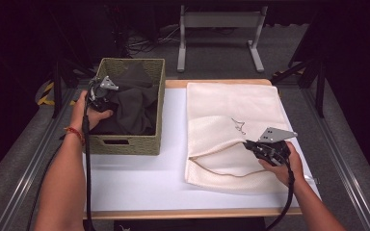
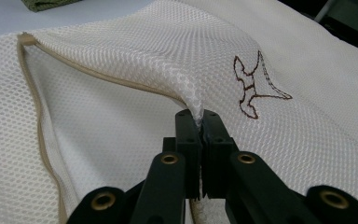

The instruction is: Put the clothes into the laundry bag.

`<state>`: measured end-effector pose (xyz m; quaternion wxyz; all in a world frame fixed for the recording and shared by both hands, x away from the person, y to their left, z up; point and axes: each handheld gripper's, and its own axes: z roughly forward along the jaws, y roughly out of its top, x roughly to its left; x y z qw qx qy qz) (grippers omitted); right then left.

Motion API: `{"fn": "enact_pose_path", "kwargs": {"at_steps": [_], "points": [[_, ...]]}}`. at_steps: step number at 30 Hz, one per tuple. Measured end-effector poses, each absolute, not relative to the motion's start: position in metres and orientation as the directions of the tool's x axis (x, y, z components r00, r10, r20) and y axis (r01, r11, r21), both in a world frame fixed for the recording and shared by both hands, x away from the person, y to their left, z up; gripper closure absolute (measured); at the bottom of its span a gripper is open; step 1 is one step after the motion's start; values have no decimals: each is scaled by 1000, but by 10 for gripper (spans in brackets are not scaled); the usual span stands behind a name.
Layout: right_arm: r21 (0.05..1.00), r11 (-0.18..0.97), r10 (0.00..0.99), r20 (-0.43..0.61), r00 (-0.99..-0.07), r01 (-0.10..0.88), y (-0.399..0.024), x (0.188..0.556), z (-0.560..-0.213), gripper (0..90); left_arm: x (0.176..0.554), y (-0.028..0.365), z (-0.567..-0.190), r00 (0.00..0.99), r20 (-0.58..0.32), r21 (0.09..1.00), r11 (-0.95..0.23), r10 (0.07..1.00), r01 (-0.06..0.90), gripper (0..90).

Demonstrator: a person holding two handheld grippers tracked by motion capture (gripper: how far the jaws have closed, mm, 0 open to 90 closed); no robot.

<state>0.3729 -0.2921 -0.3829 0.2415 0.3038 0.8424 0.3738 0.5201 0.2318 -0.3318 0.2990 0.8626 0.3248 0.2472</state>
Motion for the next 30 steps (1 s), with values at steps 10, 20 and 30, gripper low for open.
{"fn": "enact_pose_path", "kwargs": {"at_steps": [10, 20, 30], "points": [[795, 516, 698, -175, -694, 319, -292, 373, -383, 877, 488, 239, -303, 661, 243, 770, -556, 710, 314, 756], [793, 519, 693, -174, -699, 317, -291, 374, -383, 876, 464, 240, -285, 681, 242, 817, -524, 691, 242, 798], [791, 522, 687, -170, -707, 317, -288, 376, -385, 874, 449, 230, -269, 685, 268, 841, -512, 677, 177, 801]]}}
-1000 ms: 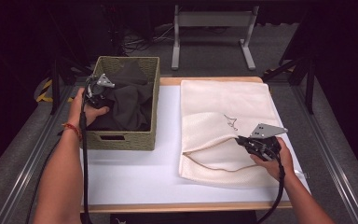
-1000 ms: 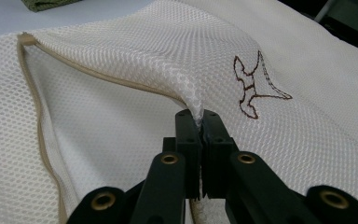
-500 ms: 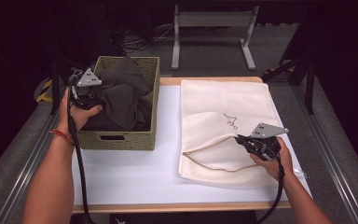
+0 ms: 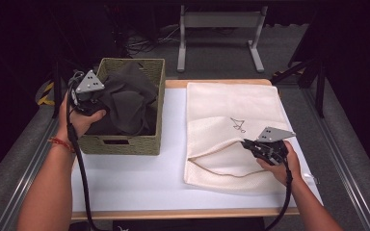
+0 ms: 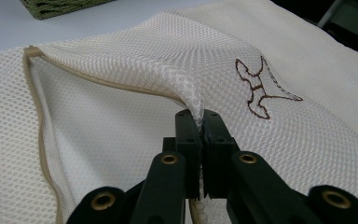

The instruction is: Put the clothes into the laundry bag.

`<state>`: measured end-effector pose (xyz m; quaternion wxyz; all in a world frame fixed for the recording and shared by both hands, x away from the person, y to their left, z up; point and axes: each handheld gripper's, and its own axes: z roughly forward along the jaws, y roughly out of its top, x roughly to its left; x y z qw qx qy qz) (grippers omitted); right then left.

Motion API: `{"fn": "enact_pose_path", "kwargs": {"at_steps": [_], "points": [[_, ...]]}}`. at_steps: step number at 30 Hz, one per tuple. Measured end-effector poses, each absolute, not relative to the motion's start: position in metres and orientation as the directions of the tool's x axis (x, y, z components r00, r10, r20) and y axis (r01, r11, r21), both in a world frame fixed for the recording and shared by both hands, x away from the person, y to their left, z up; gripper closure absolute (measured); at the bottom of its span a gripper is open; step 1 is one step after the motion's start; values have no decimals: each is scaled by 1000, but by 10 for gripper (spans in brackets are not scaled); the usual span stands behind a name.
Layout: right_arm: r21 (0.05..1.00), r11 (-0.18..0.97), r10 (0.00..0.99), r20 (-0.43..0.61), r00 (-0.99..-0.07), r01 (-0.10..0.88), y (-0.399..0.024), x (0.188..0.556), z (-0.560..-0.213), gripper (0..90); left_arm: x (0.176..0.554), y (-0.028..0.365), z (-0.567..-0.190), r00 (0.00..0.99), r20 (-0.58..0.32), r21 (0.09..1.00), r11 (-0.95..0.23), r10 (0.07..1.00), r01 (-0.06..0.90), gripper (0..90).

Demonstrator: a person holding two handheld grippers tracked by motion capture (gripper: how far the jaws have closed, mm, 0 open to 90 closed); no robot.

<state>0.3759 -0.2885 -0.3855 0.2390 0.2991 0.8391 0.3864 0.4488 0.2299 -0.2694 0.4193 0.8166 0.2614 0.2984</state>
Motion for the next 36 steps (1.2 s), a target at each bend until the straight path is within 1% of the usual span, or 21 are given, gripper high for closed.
{"fn": "enact_pose_path", "kwargs": {"at_steps": [4, 5, 7, 11, 13, 14, 15, 16, 18, 19, 21, 23, 24, 25, 26, 28, 29, 31, 33, 36], "points": [[794, 520, 686, -168, -708, 316, -289, 376, -385, 873, 438, 225, -265, 715, 253, 859, -491, 652, 144, 801], [794, 519, 687, -167, -707, 316, -289, 376, -385, 873, 435, 224, -265, 712, 261, 861, -491, 652, 134, 801], [794, 520, 686, -168, -708, 316, -289, 376, -385, 873, 426, 219, -263, 734, 267, 862, -496, 624, 108, 801], [794, 520, 684, -168, -710, 314, -290, 376, -385, 873, 409, 212, -261, 755, 264, 881, -469, 601, 66, 802], [794, 520, 684, -167, -710, 314, -290, 375, -384, 872, 399, 209, -260, 778, 266, 883, -468, 569, 41, 802], [795, 521, 683, -168, -711, 312, -290, 375, -384, 872, 395, 207, -261, 779, 262, 888, -459, 570, 37, 802], [795, 520, 683, -167, -711, 312, -290, 375, -384, 873, 390, 204, -261, 794, 263, 887, -461, 549, 25, 802], [795, 520, 683, -167, -711, 312, -290, 375, -384, 873, 390, 204, -261, 794, 263, 887, -461, 549, 25, 802], [795, 521, 682, -169, -712, 311, -290, 375, -384, 873, 378, 195, -262, 806, 276, 885, -466, 524, 1, 802], [795, 521, 681, -169, -712, 310, -290, 375, -384, 873, 372, 190, -263, 820, 280, 882, -471, 499, -15, 802], [792, 527, 678, -172, -715, 309, -290, 375, -384, 874, 360, 183, -267, 830, 287, 886, -463, 479, -39, 802], [794, 523, 679, -168, -714, 310, -290, 375, -384, 875, 348, 176, -271, 858, 274, 892, -448, 436, -57, 802], [794, 523, 679, -168, -714, 310, -290, 375, -384, 875, 348, 176, -271, 858, 274, 892, -448, 436, -57, 802], [794, 525, 678, -171, -715, 308, -290, 375, -384, 876, 338, 170, -275, 856, 287, 890, -450, 430, -72, 802], [795, 524, 678, -172, -715, 305, -291, 375, -384, 878, 332, 167, -277, 869, 285, 886, -457, 403, -79, 802], [794, 526, 676, -171, -717, 305, -291, 375, -384, 878, 319, 163, -281, 874, 293, 891, -441, 387, -103, 802], [793, 527, 674, -172, -718, 306, -291, 375, -384, 879, 315, 162, -282, 887, 276, 898, -429, 371, -100, 802], [793, 527, 675, -171, -718, 307, -291, 375, -384, 879, 305, 155, -286, 896, 280, 896, -427, 343, -117, 802], [793, 526, 675, -169, -718, 308, -291, 376, -384, 879, 299, 148, -290, 921, 260, 897, -425, 291, -119, 802], [791, 531, 672, -174, -720, 305, -290, 376, -384, 879, 282, 129, -298, 934, 277, 881, -448, 226, -152, 802]]}}
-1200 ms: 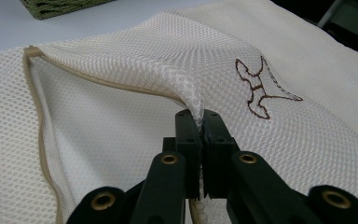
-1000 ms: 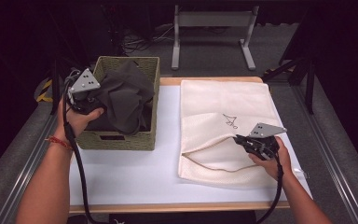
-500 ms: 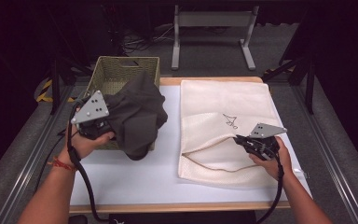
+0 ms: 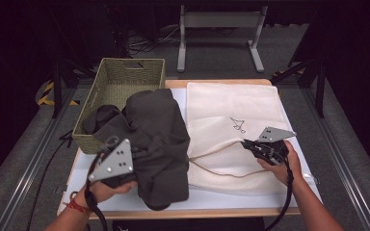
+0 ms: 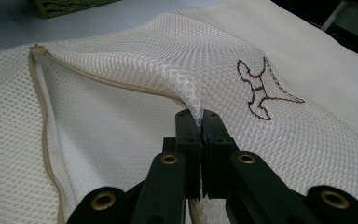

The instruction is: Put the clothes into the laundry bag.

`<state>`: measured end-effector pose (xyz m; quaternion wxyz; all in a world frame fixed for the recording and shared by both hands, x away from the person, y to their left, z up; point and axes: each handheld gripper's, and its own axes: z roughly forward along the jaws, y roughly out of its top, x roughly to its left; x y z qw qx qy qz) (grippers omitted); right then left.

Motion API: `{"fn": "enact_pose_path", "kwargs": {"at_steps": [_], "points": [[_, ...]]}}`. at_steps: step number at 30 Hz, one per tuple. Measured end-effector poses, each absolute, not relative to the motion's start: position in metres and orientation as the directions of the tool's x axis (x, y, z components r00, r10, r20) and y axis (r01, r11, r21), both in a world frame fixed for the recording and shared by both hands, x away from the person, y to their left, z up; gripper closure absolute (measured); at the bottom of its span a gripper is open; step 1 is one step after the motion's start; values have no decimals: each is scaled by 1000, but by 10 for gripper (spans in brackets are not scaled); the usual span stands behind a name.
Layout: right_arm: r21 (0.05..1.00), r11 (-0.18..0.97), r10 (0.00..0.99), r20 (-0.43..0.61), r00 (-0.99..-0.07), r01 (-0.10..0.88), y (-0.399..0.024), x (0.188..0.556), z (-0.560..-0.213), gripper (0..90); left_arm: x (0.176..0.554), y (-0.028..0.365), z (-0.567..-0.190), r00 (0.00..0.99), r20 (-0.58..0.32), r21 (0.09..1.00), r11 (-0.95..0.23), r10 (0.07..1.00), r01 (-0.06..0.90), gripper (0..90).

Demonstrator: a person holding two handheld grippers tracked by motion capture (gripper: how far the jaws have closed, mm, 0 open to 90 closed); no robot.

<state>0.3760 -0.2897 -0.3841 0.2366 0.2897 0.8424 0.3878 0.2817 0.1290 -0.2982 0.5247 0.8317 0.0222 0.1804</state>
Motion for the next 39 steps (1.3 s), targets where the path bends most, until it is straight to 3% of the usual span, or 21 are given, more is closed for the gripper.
{"fn": "enact_pose_path", "kwargs": {"at_steps": [6, 8, 10, 15, 21, 26, 31, 33, 39], "points": [[792, 529, 672, -172, -721, 305, -290, 376, -383, 879, 269, 110, -311, 975, 198, 899, -414, 96, -142, 802], [791, 530, 672, -171, -720, 306, -290, 376, -384, 879, 263, 91, -328, 983, 179, 877, -457, 28, -147, 802], [789, 533, 669, -172, -723, 306, -289, 376, -384, 879, 263, 80, -340, 975, 210, 847, -512, 70, -145, 801], [780, 545, 662, -176, -729, 307, -286, 375, -387, 878, 287, 69, -365, 987, 140, 829, -554, 83, -71, 799], [794, 535, 664, -183, -725, 289, -287, 375, -383, 880, 304, 61, -396, 978, 159, 759, -650, 134, -34, 792], [801, 530, 665, -188, -723, 279, -287, 374, -379, 880, 325, 63, -415, 968, 125, 747, -663, 219, 54, 788], [797, 533, 667, -189, -721, 284, -286, 375, -380, 880, 329, 68, -421, 964, 114, 743, -665, 239, 77, 778], [793, 535, 668, -187, -720, 290, -286, 375, -382, 880, 321, 71, -412, 954, 154, 761, -647, 257, 52, 722], [793, 531, 668, -177, -723, 298, -288, 376, -384, 880, 296, 107, -376, 924, 167, 861, -508, 345, 34, 408]]}}
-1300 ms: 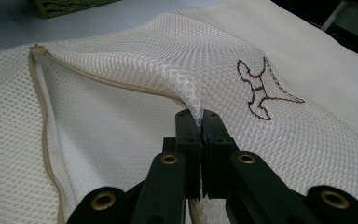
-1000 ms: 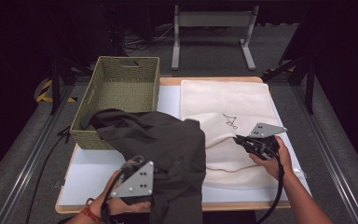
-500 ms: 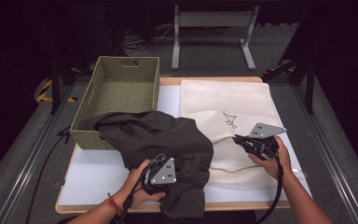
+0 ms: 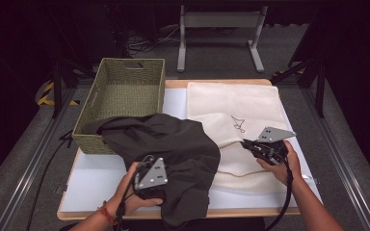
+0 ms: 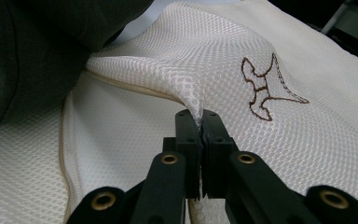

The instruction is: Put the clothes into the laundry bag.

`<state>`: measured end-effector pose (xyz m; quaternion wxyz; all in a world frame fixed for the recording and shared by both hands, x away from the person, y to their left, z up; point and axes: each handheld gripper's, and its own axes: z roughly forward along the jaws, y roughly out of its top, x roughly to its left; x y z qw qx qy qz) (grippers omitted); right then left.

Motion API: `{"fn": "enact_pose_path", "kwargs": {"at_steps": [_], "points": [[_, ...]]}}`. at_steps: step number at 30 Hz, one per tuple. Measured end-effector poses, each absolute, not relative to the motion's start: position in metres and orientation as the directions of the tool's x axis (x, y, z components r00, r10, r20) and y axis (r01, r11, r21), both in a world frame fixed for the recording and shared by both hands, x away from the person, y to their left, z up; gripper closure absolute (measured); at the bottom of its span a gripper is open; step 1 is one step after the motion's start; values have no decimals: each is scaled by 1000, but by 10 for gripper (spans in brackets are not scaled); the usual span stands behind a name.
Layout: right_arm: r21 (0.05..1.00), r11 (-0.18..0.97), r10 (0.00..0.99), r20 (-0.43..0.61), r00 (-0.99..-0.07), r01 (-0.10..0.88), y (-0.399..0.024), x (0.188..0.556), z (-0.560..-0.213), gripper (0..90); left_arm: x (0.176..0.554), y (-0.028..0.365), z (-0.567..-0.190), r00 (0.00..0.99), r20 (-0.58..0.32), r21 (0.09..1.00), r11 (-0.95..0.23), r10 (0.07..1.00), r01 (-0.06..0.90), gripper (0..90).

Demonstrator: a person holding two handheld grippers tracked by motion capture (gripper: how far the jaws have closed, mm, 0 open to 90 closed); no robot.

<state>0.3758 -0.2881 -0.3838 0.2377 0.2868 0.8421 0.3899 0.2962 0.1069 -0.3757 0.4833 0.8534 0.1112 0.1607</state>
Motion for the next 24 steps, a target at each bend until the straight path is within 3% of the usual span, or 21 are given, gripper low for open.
{"fn": "enact_pose_path", "kwargs": {"at_steps": [2, 8, 11, 13, 15, 17, 20, 24], "points": [[792, 533, 668, -179, -722, 297, -287, 376, -384, 879, 290, 128, -365, 906, 162, 895, -445, 392, 32, 330], [792, 532, 670, -178, -721, 300, -286, 376, -385, 879, 289, 174, -366, 828, 108, 926, -360, 550, 118, 283], [790, 535, 668, -178, -722, 300, -285, 376, -386, 879, 294, 195, -375, 730, 85, 927, -322, 678, 191, 231], [787, 539, 666, -181, -724, 299, -285, 376, -386, 878, 299, 206, -378, 675, 19, 939, -245, 737, 240, 199], [788, 538, 667, -180, -723, 300, -284, 377, -386, 878, 309, 216, -379, 585, 27, 942, -216, 811, 257, 151], [785, 543, 663, -184, -725, 297, -284, 377, -386, 878, 317, 220, -378, 575, 4, 941, -197, 818, 275, 150], [788, 537, 665, -176, -726, 301, -284, 378, -387, 877, 327, 216, -379, 559, 50, 924, -251, 827, 288, 137], [785, 540, 662, -176, -729, 302, -284, 378, -387, 877, 341, 210, -381, 547, 85, 896, -304, 833, 325, 246]]}}
